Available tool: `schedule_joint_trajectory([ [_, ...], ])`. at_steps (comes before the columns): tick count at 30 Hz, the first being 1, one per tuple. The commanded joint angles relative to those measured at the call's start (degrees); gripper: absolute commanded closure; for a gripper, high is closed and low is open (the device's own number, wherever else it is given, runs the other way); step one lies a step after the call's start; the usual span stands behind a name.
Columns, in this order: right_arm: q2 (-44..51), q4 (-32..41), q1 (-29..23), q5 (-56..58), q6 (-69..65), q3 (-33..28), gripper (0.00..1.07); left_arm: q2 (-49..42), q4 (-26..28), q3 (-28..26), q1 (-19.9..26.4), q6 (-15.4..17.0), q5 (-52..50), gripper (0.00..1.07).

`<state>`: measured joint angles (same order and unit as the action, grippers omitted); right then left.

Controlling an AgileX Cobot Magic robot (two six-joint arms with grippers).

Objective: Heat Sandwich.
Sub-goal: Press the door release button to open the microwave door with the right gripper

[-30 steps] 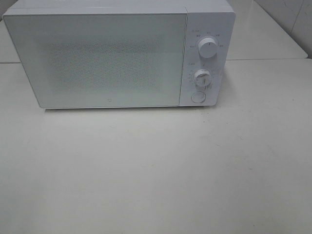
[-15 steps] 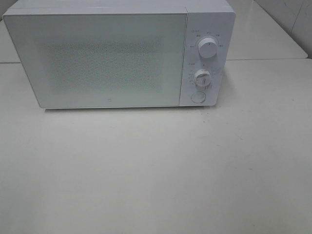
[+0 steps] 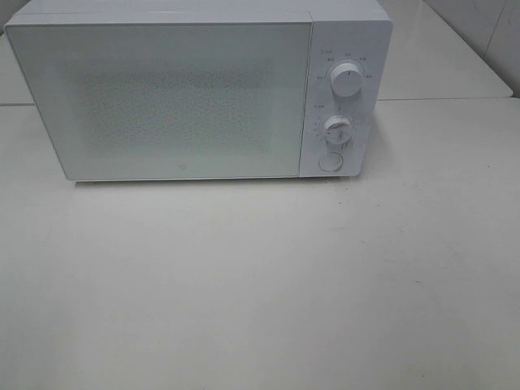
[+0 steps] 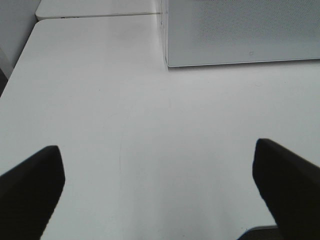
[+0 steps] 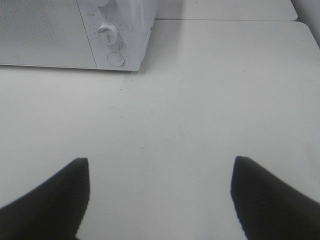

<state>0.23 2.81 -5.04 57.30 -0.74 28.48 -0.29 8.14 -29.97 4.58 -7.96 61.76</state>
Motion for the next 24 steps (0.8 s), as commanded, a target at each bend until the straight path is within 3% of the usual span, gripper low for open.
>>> schedule_joint_trajectory([
  [1,1.66,-0.23,0.4,-0.34,0.0,0.0,0.32,-0.92,0.17,0.17,-0.34,0.06,-0.11,0.09],
  [24,0.23,3.09,0.4,-4.76,-2.41,1.6,0.32,-0.92,0.17,0.17,-0.34,0.06,-0.11,0.09],
])
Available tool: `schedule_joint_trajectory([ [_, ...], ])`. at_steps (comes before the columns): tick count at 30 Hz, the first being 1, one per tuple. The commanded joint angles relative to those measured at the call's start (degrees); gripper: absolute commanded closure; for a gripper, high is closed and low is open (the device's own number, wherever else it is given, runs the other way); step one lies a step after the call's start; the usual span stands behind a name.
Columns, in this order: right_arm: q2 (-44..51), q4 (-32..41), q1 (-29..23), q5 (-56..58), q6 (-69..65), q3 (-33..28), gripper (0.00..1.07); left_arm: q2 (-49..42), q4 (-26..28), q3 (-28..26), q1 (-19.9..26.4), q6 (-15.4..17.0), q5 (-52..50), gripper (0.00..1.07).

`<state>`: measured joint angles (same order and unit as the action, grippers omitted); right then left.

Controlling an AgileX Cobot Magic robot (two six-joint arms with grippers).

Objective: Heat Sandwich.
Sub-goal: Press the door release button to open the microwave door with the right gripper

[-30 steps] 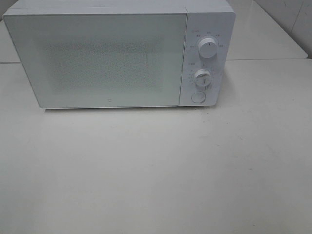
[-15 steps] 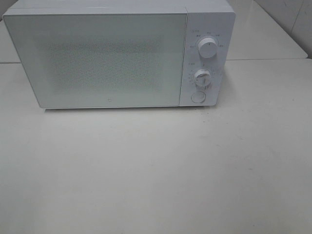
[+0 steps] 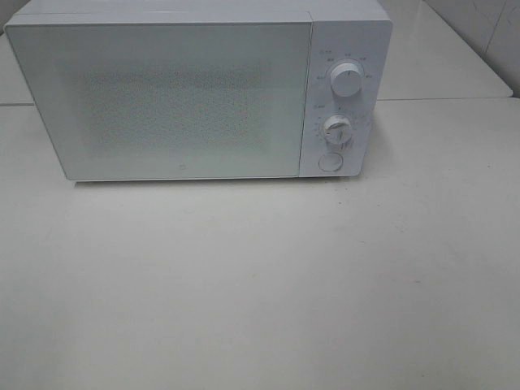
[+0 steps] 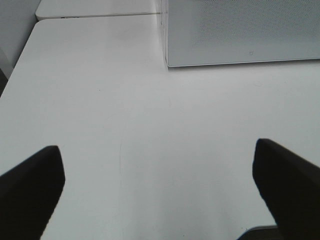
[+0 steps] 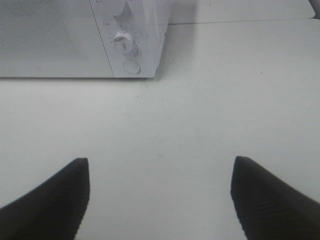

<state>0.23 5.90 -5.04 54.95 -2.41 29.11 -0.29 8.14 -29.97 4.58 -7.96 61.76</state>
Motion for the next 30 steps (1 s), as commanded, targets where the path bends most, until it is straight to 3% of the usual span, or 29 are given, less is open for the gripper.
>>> schedule_joint_trajectory([
  [1,0.23,0.0,0.4,-2.41,-0.74,0.97,0.32,-0.92,0.17,0.17,-0.34,0.06,-0.11,0.09],
  [14,-13.64,0.0,0.4,-14.21,-0.74,0.92,0.32,-0.92,0.17,0.17,-0.34,0.06,-0.11,0.09],
  [30,-26.87,-0.11,0.4,-38.22,-0.69,-4.35,0.32,-0.92,0.17,0.17,-0.34,0.06,-0.11,0.09],
])
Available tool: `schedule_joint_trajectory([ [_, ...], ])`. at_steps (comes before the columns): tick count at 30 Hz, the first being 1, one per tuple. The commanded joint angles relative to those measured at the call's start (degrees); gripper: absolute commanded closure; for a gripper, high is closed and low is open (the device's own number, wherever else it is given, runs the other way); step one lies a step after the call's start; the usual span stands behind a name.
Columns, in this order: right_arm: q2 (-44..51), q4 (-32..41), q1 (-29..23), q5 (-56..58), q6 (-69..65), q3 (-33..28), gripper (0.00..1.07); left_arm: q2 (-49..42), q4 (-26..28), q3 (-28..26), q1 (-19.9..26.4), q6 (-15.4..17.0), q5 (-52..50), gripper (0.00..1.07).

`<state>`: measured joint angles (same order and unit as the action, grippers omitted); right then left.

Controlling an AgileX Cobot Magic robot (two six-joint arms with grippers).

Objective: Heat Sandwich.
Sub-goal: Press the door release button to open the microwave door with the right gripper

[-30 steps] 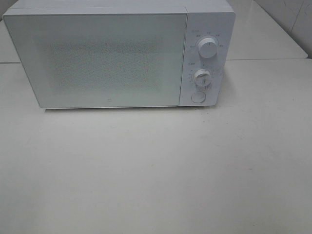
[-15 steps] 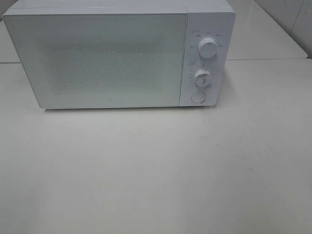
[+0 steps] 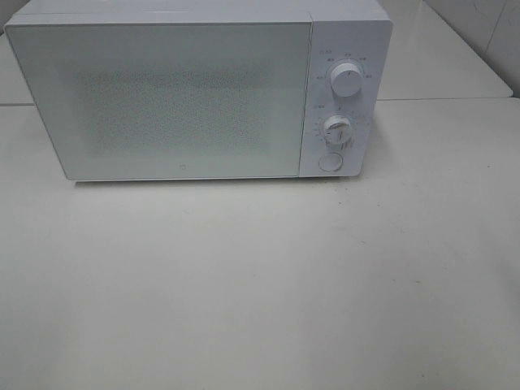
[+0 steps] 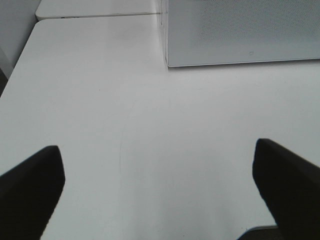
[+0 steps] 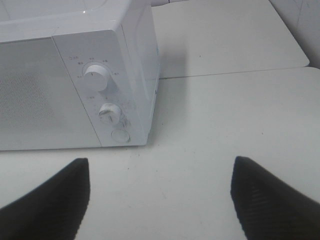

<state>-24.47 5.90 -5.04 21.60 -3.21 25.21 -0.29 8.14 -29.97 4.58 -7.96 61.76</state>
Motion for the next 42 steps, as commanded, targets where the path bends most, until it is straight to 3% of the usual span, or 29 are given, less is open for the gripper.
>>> schedule_joint_trajectory([
  [1,-3.44,-0.11,0.4,-6.13,0.11,-0.46,0.32,-0.92,0.17,0.17,-0.34,0.06,-0.11,0.09],
  [29,-36.04,-0.11,0.4,-36.78,0.23,-0.86,0.32,-0.92,0.17,0.17,-0.34,0.06,-0.11,0.09],
  [33,-40.57,0.11,-0.23,-48.36,0.74,-3.9,0.32,-0.92,0.17,0.17,-0.34,0.06,-0.11,0.09],
  [38,-46.24,3.9,-5.21,-60.5,4.7,-7.73,0.32,-0.92,0.17,0.17,-0.34,0.06,-0.11,0.09],
  [42,-52.65,11.8,-12.89,-69.5,11.92,-9.57,0.32,-0.92,0.17,0.17,-0.34,0.06,-0.11,0.09],
])
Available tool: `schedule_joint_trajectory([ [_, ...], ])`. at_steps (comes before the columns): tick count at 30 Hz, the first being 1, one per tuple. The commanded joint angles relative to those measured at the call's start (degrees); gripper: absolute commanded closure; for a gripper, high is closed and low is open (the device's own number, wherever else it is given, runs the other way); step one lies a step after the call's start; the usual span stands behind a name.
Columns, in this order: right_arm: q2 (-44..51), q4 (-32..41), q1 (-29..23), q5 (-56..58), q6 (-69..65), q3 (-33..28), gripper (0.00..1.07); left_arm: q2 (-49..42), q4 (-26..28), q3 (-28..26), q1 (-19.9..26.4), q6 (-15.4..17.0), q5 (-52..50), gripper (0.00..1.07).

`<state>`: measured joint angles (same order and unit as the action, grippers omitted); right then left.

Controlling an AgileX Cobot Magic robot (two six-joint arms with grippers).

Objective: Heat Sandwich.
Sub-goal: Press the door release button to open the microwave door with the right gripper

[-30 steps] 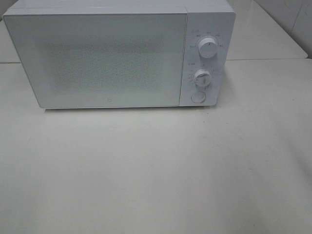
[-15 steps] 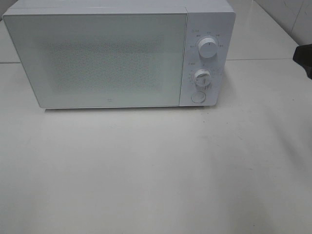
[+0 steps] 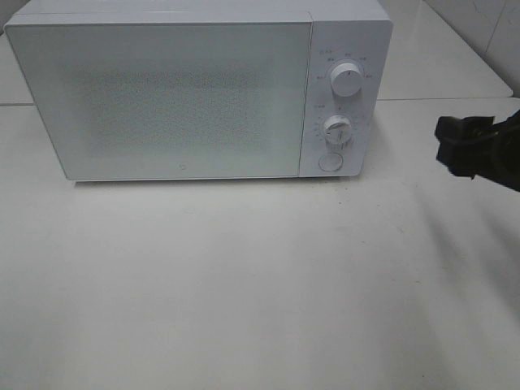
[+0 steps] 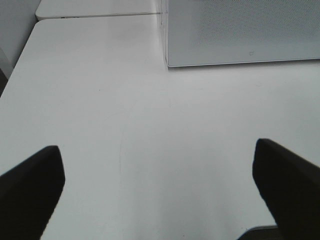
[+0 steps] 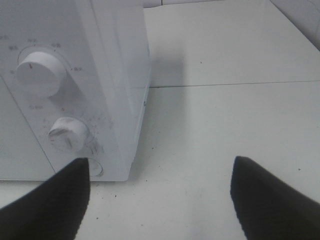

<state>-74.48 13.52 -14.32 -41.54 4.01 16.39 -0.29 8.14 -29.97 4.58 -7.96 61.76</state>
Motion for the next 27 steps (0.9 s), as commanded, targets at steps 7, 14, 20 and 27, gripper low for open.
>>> schedule_joint_trajectory([
  [7,-10.26,13.52,-14.27,-15.93,9.0,-0.86,0.32,-0.92,0.17,0.17,-0.34,0.06,-0.11,0.09],
  [14,-17.7,20.97,-23.55,-23.72,9.05,-0.74,0.32,-0.92,0.17,0.17,-0.34,0.06,-0.11,0.09],
  [20,-22.92,27.16,-29.16,-25.5,9.0,0.63,0.32,-0.92,0.17,0.17,-0.34,0.06,-0.11,0.09],
  [27,-25.84,30.42,-32.49,-25.95,9.34,2.75,0.32,-0.92,0.17,0.17,-0.34,0.06,-0.11,0.09],
])
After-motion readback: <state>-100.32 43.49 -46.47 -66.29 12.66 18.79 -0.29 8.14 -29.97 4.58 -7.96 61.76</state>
